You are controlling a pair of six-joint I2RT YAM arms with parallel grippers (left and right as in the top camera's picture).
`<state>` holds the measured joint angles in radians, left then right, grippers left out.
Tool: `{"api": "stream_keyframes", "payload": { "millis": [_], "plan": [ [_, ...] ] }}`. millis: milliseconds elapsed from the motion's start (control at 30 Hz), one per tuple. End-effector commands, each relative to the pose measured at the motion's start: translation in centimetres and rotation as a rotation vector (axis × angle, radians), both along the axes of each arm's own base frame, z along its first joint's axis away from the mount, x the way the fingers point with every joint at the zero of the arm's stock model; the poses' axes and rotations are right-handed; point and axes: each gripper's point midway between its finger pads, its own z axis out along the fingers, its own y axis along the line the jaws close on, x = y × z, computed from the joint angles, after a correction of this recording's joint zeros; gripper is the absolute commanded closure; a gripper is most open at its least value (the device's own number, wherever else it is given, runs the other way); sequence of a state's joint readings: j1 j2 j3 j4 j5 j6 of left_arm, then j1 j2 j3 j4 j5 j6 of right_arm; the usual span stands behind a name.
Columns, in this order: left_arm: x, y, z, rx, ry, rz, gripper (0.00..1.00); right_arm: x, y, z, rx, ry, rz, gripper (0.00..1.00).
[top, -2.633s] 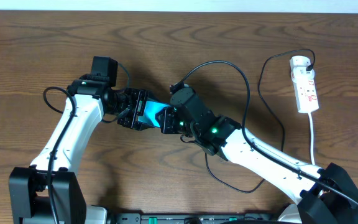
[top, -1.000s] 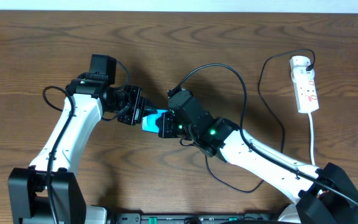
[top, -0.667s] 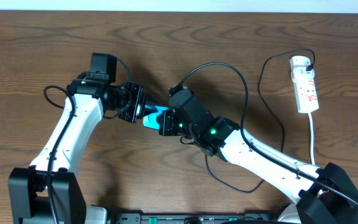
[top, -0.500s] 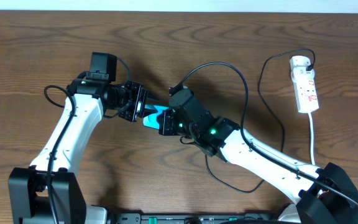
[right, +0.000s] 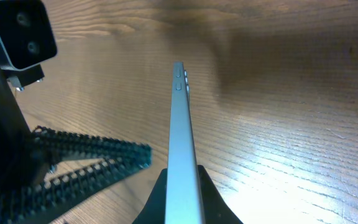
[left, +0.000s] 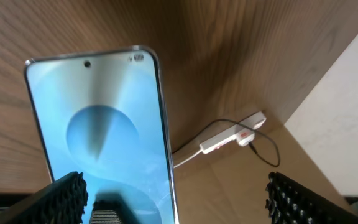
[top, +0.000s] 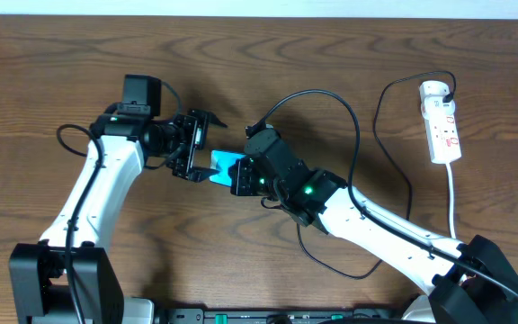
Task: Plug charger to phone and switch on socket
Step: 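Open the left gripper and release the phone to the right gripper, then move the open left gripper to the phone's top end and close on it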
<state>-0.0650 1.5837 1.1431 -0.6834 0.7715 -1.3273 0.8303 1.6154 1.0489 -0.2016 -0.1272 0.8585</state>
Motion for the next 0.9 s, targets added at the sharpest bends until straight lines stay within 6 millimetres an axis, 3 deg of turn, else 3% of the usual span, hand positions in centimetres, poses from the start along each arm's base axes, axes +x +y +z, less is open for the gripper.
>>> {"api": "stream_keyframes", "payload": {
  "millis": [0, 233, 567, 867],
  "plan": [
    [0.5, 1.3, 0.2, 0.018, -0.019, 0.027, 0.09, 1.0, -0.2, 1.0, 0.008, -0.030, -0.020, 0.99],
    [1.4, 3.5, 0.5, 0.013, -0.081, 0.036, 0.09, 2.3, -1.4, 1.0, 0.009, -0.027, -0.070, 0.99],
    [2.9, 4.7, 1.9, -0.018, -0.230, -0.010, 0.08, 5.7, -4.0, 1.7, 0.117, 0.050, -0.257, 0.99],
    [4.2, 4.7, 2.8, -0.020, -0.312, -0.016, 0.08, 6.5, -2.9, 4.5, 0.384, 0.220, -0.284, 0.99]
  ]
}}
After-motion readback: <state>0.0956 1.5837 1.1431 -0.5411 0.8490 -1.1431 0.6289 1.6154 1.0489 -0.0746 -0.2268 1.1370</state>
